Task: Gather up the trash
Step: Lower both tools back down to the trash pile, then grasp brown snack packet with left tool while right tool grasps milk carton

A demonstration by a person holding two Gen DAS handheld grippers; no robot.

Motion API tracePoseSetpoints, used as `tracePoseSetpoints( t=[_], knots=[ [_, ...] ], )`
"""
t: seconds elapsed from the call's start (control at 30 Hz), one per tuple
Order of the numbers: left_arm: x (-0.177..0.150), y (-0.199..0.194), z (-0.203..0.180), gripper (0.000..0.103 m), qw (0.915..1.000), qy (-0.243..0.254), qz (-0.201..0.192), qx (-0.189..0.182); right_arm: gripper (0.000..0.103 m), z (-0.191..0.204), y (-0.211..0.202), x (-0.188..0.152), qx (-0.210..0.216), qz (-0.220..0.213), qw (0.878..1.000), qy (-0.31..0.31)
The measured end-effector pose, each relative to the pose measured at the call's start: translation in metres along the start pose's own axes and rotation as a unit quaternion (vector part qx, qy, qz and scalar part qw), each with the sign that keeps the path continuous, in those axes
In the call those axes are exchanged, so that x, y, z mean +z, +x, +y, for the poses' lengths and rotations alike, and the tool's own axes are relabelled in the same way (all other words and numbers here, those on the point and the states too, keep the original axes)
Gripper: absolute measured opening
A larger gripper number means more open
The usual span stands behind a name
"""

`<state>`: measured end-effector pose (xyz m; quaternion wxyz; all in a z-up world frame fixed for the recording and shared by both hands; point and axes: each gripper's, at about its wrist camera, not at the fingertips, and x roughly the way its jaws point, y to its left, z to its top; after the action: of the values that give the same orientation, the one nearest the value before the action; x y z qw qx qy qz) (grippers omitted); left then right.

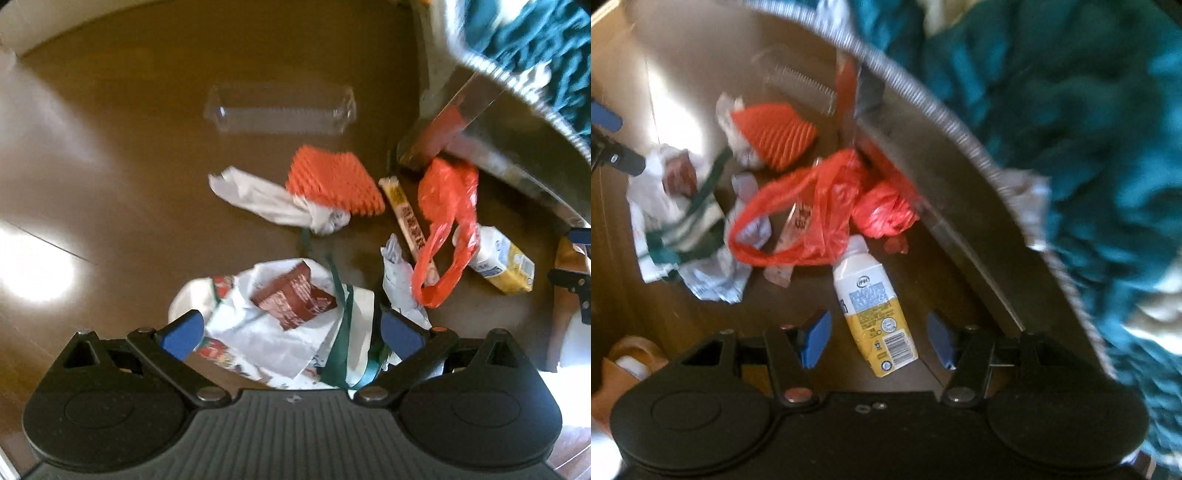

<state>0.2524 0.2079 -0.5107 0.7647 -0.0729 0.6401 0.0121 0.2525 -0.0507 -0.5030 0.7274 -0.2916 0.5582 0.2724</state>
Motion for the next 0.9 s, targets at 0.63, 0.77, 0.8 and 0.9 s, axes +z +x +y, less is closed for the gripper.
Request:
tracePoseSetpoints(
  t=[0.63,0.77,0.8,0.9],
  knots=[
    [0.007,0.073,0.03,0.08,0.9874,-0.135,0.069,-0.046,0.057,-0.002,0.09,0.012,0.03,0.042,0.997,-0.06],
    [0.008,0.077,0.034,0.063,0.9848,-0.149,0.071,-0.054,0.057,0.001,0.093,0.014,0.032,0.047,0.997,-0.053],
    [0.008,0.078,0.034,0.059,0.9841,-0.152,0.074,-0.056,0.056,0.001,0.093,0.014,0.034,0.047,0.997,-0.052],
    [0.007,0.083,0.034,0.042,0.9832,-0.153,0.085,-0.054,0.053,0.005,0.088,0.013,0.029,0.048,0.997,-0.053]
  ],
)
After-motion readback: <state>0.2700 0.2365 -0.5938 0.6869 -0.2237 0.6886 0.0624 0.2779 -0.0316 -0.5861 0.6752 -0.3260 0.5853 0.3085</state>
